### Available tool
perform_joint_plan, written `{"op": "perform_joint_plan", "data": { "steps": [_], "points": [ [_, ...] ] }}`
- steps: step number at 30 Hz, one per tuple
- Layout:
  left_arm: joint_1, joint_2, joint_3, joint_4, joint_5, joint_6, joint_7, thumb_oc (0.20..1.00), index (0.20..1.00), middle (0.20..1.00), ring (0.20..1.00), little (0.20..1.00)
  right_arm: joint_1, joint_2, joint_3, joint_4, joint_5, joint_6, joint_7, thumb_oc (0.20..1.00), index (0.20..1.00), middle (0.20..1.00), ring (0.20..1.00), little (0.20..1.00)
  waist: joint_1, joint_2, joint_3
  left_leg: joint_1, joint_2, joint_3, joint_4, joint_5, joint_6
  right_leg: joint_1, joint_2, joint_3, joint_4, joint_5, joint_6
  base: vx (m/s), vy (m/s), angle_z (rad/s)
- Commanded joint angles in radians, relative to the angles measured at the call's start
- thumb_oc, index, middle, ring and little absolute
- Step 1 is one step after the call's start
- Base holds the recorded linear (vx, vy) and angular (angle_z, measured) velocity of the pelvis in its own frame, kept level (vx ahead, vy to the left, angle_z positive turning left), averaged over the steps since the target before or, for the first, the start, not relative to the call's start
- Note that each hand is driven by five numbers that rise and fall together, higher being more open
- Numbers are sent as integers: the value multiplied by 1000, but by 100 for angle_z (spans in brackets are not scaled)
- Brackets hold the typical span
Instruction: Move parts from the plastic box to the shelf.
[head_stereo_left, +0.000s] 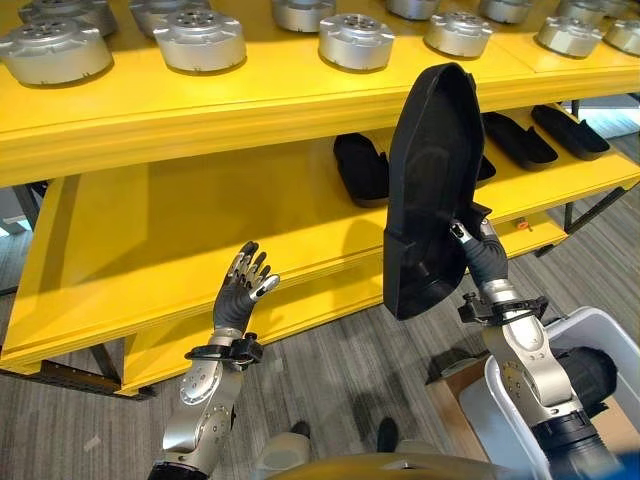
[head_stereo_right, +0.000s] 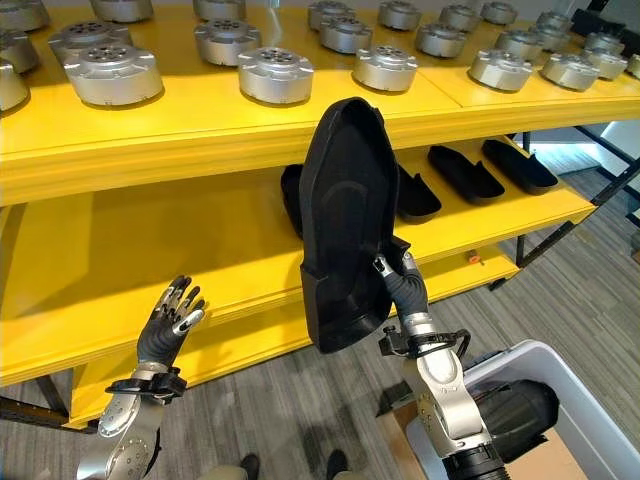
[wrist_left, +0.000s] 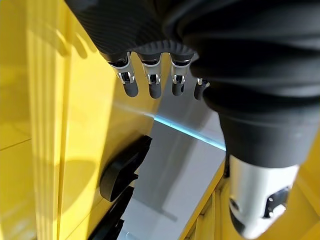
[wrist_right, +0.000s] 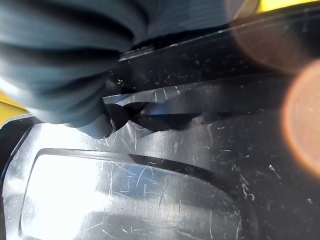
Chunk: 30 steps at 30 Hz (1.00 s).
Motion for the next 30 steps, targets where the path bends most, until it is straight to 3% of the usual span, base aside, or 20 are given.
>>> {"op": "perform_joint_plan", "data": {
  "steps": [1,3,6,9,10,12,14,19,22,30],
  "points": [
    [-19,35,3,-43,14,-49,-28,1000,1000,1000,1000,1000,-38,-21,-48,-67,58,-91,23,200,200,200,200,200,6,30,-52,-36,118,10,-21,105,-72,-90,-51,-36,195,-52,24,-168,-186,38],
    [-35,39,-3,-30,16,-55,-26,1000,1000,1000,1000,1000,-40,-31,-44,-67,60,-96,23,200,200,200,200,200,0,33,-35,-71,127,37,-2,122,-78,-103,-61,-54,209,-57,17,-117,-88,54],
    [-50,45,-10,-38,10,-56,-27,1000,1000,1000,1000,1000,-54,-41,-15,-54,44,-89,14,200,200,200,200,200,-13,43,-16,-47,180,100,34,139,-83,-133,-73,-60,260,-75,5,-47,10,68],
    [-64,45,-40,-40,6,-42,-22,1000,1000,1000,1000,1000,-23,-6,20,-14,128,-68,33,200,200,200,200,200,-23,69,-16,-30,267,106,-48,221,-91,-153,-98,-70,327,-106,22,10,149,4],
    [-67,45,-47,-40,-2,-39,-24,1000,1000,1000,1000,1000,-15,3,34,10,130,-62,32,200,200,200,200,200,-26,90,-20,-15,270,108,-90,197,-84,-165,-111,-78,360,-117,30,23,140,45],
    [-67,44,-46,-38,-1,-40,-21,1000,1000,1000,1000,1000,-17,11,45,19,127,-60,33,200,200,200,200,200,-23,96,-20,-9,259,100,-96,186,-83,-166,-116,-74,368,-116,31,30,124,50],
    [-69,49,-28,-36,3,-45,-15,1000,1000,1000,1000,1000,-31,9,79,19,100,-46,50,200,200,200,200,200,-10,93,-15,-9,227,102,-74,158,-81,-141,-151,-81,355,-102,43,96,226,-4],
    [-81,47,60,-11,57,-81,32,1000,1000,1000,1000,1000,-109,-80,111,-112,-183,-51,62,200,200,200,200,200,32,51,-4,-32,143,95,12,71,-73,-61,-232,-107,312,-70,84,87,187,40],
    [-88,50,73,0,69,-83,43,1000,1000,1000,1000,1000,-154,-98,136,-125,-210,-49,78,200,200,200,200,200,42,38,-4,-43,133,91,28,61,-71,-57,-239,-110,305,-69,86,25,74,14],
    [-95,67,101,-14,88,-85,54,1000,1000,1000,1000,1000,-367,-148,236,-8,-313,-11,111,200,200,200,200,200,118,-19,3,-71,133,73,40,51,-69,-44,-231,-130,274,-56,98,16,-27,1]
  ]
}}
